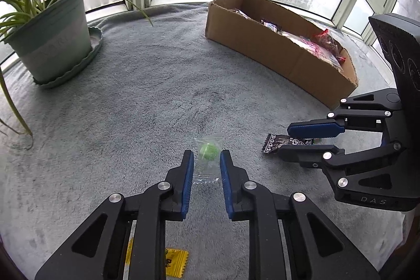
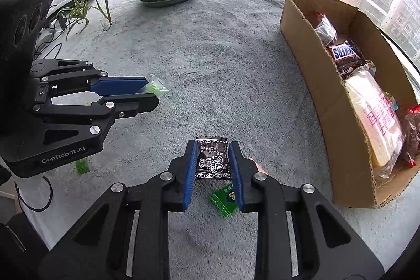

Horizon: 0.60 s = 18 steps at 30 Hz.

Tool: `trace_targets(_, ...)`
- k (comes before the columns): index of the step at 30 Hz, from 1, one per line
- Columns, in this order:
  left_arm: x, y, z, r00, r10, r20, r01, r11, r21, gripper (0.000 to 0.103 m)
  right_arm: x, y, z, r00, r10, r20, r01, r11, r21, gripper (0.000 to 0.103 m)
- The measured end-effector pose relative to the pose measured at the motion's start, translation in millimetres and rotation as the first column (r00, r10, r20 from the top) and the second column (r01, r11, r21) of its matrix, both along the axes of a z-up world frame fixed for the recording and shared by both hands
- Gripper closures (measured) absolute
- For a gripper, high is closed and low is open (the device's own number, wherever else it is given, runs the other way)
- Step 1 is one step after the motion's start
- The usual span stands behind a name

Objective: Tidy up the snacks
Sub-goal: 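Grasp the green candy bag with the left tool while the right grasps the black wrapper, then carry the green bag into the box with the left tool while the right drops the wrapper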

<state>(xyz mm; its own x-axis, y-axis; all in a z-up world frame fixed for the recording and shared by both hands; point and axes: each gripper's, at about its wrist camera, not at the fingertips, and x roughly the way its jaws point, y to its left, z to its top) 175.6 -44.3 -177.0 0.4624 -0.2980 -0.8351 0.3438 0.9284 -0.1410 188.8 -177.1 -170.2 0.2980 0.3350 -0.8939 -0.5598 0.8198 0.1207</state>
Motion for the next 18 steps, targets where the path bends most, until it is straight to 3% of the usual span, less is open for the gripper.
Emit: trace_targets(18,6,-6,41,0.995,-0.009,0.099,0.012,0.999,-0.035,0.084,11,-39,70,0.985,-0.052,0.165,0.048,0.998,0.029,0.078)
